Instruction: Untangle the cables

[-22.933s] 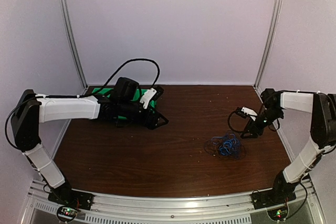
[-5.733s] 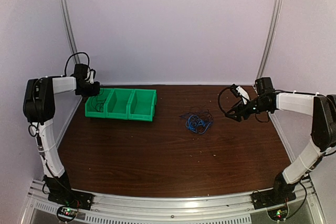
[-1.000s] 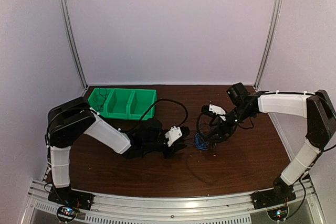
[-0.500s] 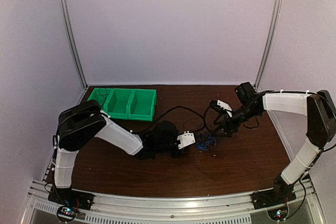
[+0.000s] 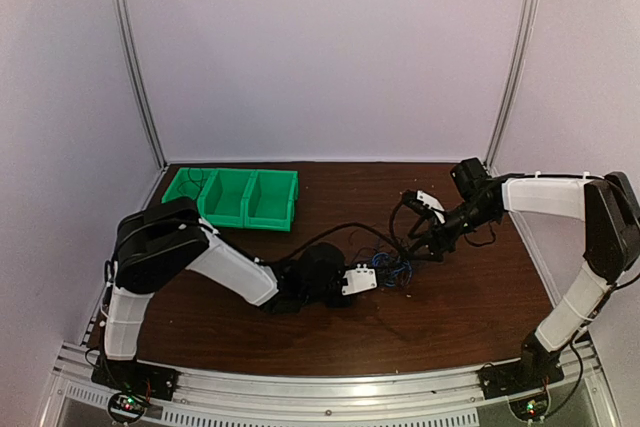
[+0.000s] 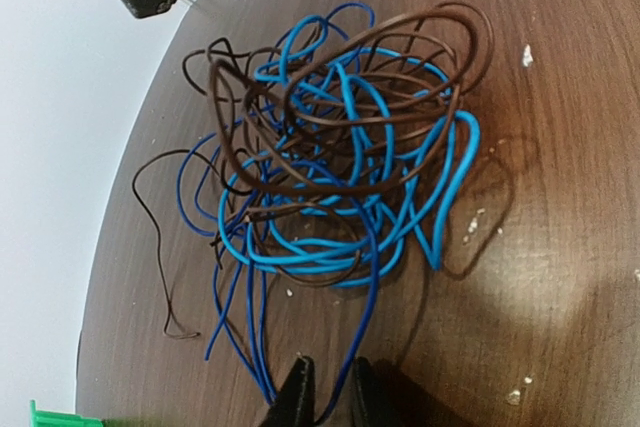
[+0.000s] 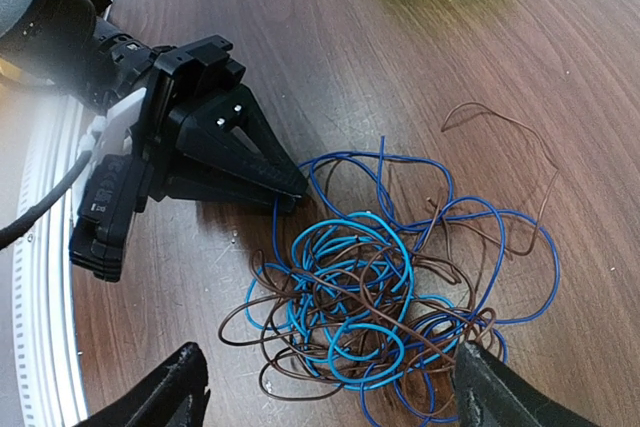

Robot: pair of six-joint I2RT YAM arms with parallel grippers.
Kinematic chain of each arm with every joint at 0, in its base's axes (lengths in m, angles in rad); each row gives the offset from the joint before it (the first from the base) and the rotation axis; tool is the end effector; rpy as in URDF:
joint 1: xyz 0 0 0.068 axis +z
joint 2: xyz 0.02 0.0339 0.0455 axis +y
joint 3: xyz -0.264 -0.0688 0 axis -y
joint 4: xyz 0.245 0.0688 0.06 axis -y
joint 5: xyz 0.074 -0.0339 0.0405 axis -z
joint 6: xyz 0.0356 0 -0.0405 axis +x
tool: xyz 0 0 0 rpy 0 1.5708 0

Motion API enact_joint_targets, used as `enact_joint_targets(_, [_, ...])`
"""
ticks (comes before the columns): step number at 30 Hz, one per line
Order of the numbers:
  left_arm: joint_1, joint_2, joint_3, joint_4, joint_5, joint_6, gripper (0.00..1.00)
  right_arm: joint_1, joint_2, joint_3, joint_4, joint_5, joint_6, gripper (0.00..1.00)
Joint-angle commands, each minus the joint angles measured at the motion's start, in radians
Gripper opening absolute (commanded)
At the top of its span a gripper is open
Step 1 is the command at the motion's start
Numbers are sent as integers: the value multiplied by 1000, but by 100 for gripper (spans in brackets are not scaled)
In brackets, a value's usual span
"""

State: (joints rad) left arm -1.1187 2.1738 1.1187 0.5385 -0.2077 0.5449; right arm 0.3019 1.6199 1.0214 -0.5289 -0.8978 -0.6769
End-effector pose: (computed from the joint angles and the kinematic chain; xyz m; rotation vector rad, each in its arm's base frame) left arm 0.1977 -0.3902 0.0936 1.4484 1.4901 -0.1343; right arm 0.2881 0.1189 0.2018 -1.3380 1.9660 1.0195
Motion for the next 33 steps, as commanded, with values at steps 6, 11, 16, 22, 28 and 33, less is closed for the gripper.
enact_joint_targets(6, [-4,-9,-25,109,-77,1,0,-4,-1,-7,-4,-16,-14,85])
enact_joint_targets(11, [9,-129,-56,86,-4,-119,0,-3,-103,-44,53,6,-39,89])
enact_joint_targets(16, [34,-302,-47,7,141,-284,0,2,-197,-62,127,15,-40,89])
enact_joint_targets(22, [40,-420,74,-132,261,-384,0,28,-197,-9,131,-54,8,88])
enact_joint_targets(28, [39,-482,183,-194,295,-431,0,78,-193,20,155,-79,44,89])
enact_joint_targets(33, [39,-500,269,-252,286,-479,0,103,-193,63,160,-120,80,91])
